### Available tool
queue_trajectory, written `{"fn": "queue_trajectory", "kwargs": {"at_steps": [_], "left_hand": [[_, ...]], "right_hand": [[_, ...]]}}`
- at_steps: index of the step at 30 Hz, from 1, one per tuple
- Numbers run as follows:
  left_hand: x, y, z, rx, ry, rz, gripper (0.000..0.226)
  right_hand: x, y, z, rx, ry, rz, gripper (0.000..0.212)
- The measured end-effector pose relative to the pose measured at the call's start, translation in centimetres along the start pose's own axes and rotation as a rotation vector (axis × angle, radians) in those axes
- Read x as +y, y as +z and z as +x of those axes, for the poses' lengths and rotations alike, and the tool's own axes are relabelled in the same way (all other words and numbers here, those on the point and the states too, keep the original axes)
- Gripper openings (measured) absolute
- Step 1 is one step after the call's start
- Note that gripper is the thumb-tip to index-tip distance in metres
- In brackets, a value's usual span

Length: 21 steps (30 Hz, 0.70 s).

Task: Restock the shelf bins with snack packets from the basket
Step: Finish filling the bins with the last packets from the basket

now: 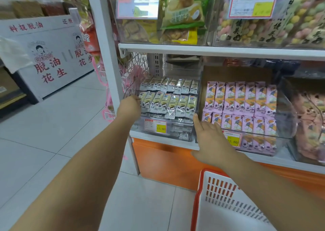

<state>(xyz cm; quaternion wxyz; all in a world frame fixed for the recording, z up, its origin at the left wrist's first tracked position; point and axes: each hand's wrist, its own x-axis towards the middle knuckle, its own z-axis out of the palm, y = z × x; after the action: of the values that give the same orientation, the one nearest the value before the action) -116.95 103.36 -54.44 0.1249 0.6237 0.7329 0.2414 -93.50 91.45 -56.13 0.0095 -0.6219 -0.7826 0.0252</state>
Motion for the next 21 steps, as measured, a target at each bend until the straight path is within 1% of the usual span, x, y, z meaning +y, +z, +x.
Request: {"fn": "queue_trajectory", "kwargs": {"at_steps": [2, 4, 6, 7, 8, 9, 10, 13, 15, 17, 19, 21], "left_hand": [[0.4, -0.4, -1.1, 0.05, 0.05, 0.005, 0.038], [0.9, -0.3, -3.4, 0.189, 0.15, -0.072, 0.036], [1.3, 0.6, -6.7, 0.321, 0.329, -0.174, 0.033], [1.5, 1.4, -8.5, 0.34, 0.431, -0.202, 0.032], [1.5, 2.3, -10.2, 0.317, 0.515, -0.201, 0.03], [1.3, 3.7, -11.7, 0.264, 0.575, -0.192, 0.029], [1.1, 5.4, -13.1, 0.187, 0.607, -0.183, 0.03], [0.2, 10.8, -16.4, -0.112, 0.608, -0.192, 0.035], [0.0, 14.2, -17.9, -0.343, 0.585, -0.161, 0.037], [-0.2, 17.1, -19.1, -0.538, 0.6, -0.065, 0.042], [-0.3, 19.3, -19.8, -0.679, 0.599, 0.025, 0.048], [-0.3, 20.9, -20.3, -0.749, 0.584, 0.079, 0.053]], "right_hand": [[0.2, -0.1, -0.2, 0.019, -0.01, 0.073, 0.103], [0.5, 0.3, -0.9, 0.124, -0.033, 0.21, 0.091], [1.0, 1.4, -2.4, 0.343, -0.104, 0.342, 0.069], [1.3, 1.9, -3.3, 0.417, -0.137, 0.379, 0.055], [1.8, 2.8, -4.3, 0.448, -0.162, 0.399, 0.044], [2.5, 4.0, -5.3, 0.435, -0.176, 0.415, 0.037], [3.4, 5.4, -6.3, 0.375, -0.171, 0.433, 0.033], [6.2, 9.0, -8.8, 0.149, -0.034, 0.516, 0.021], [8.0, 11.3, -10.1, -0.013, 0.074, 0.538, 0.022], [9.7, 13.5, -11.2, -0.181, 0.172, 0.555, 0.025], [11.2, 16.0, -12.4, -0.302, 0.23, 0.571, 0.026], [12.3, 18.3, -13.6, -0.441, 0.258, 0.533, 0.029]]}}
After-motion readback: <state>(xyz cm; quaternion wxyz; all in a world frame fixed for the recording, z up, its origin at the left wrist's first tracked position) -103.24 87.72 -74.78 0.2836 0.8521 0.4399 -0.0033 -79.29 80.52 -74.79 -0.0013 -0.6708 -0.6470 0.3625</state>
